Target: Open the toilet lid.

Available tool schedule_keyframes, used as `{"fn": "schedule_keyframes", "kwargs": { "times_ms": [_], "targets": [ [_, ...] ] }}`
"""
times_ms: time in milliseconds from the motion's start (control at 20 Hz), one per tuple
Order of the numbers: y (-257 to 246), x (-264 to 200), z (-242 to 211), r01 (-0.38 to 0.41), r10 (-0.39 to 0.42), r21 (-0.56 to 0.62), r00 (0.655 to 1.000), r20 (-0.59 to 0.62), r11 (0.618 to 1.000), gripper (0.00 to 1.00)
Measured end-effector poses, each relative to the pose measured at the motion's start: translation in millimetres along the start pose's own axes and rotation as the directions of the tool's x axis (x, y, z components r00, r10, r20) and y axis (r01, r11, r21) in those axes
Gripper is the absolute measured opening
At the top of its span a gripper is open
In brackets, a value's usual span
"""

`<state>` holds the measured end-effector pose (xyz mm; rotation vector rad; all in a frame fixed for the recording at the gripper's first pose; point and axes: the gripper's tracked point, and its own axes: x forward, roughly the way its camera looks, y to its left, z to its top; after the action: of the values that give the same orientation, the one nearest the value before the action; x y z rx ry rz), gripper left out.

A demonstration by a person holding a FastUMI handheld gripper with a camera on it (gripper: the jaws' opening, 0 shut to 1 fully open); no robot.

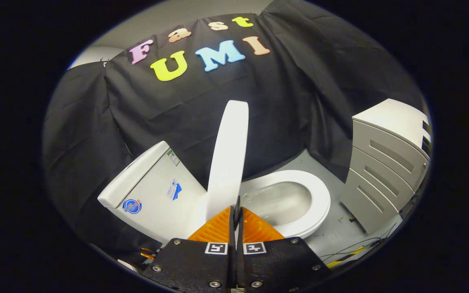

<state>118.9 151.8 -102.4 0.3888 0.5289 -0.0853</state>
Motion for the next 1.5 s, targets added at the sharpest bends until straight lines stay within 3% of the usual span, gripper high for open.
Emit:
{"fn": "schedule_keyframes", "kwargs": {
  "times_ms": [350,950,1500],
  "targets": [
    [49.5,-2.6,7.6,-0.044,0.046,-0.152,0.999,0.01,0.987,0.0],
    [119.4,-2.3,3.6,-0.132,0.135,-0.208,0.991,-0.001,0.969,0.0],
    [186.1,5.9,-13.7,-0.263,0.257,-0.324,0.964,-0.061,0.909,0.0]
  ]
}}
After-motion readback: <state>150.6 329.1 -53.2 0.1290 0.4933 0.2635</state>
